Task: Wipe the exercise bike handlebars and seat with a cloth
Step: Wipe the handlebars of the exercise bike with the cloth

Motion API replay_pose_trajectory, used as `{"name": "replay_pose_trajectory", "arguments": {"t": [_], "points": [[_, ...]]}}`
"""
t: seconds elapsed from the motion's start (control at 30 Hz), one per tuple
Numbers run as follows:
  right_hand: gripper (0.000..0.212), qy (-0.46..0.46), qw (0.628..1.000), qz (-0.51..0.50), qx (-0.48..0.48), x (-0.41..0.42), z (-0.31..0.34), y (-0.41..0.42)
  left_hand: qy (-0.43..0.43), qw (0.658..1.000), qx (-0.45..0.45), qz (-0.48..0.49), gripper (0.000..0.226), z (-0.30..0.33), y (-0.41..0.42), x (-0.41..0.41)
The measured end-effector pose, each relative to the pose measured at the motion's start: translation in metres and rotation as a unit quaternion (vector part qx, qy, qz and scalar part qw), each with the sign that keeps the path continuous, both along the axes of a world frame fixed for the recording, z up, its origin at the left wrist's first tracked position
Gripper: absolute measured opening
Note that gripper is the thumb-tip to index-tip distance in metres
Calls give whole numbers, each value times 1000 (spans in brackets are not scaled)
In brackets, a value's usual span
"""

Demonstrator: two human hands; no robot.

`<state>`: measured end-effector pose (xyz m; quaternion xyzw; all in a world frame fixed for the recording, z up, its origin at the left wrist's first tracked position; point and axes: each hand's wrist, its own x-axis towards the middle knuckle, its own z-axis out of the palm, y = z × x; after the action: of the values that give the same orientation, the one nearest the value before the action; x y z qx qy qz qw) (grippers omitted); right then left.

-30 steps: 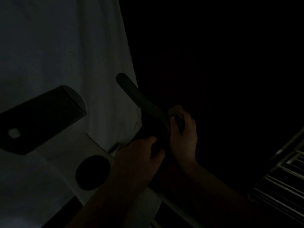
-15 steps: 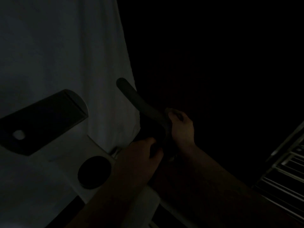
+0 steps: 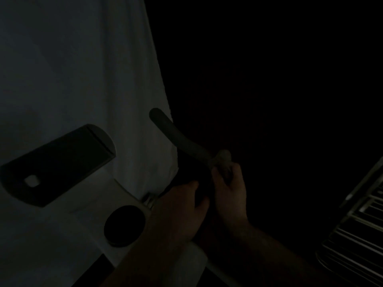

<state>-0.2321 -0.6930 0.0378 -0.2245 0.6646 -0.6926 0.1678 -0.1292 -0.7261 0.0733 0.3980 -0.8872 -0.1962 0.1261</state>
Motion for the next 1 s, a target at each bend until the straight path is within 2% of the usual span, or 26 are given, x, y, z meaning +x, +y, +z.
{"name": "replay_pose_trajectory", "arguments": {"t": [0.07, 0.2, 0.3, 0.4, 0.53, 0.7, 0.83, 0.87, 0.97, 1.0], "points": [[8, 48, 998, -17, 35, -15, 10, -11, 3, 1000, 0, 2, 31, -1, 0, 0], [10, 12, 1000, -8, 2, -1, 3, 3, -9, 1000, 0, 3, 33, -2, 1, 2], [19, -28, 999, -3, -38, 4, -1, 6, -8, 1000, -11, 0, 29, 0, 0, 0], [27, -24, 1000, -17, 0, -12, 10, -9, -2, 1000, -3, -1, 26, 2, 1, -1], [43, -50, 999, -4, -13, 14, 7, 7, 0, 1000, -8, 0, 28, 3, 4, 2], [27, -114, 993, -22, -5, -13, 11, -8, 17, 1000, 15, -3, 25, 1, 2, 0], [41, -62, 998, -3, -20, 19, 8, 10, 8, 1000, 9, 4, 23, 1, 4, 1], [39, -61, 998, -6, -12, 10, 7, 4, 8, 1000, 0, 3, 23, 2, 3, 0], [25, -122, 992, -38, -6, -12, 11, -12, 10, 1000, -1, 9, 27, 1, 2, 1], [28, -137, 989, -45, -15, -6, 9, -10, 12, 1000, 6, 10, 28, 0, 2, 1]]}}
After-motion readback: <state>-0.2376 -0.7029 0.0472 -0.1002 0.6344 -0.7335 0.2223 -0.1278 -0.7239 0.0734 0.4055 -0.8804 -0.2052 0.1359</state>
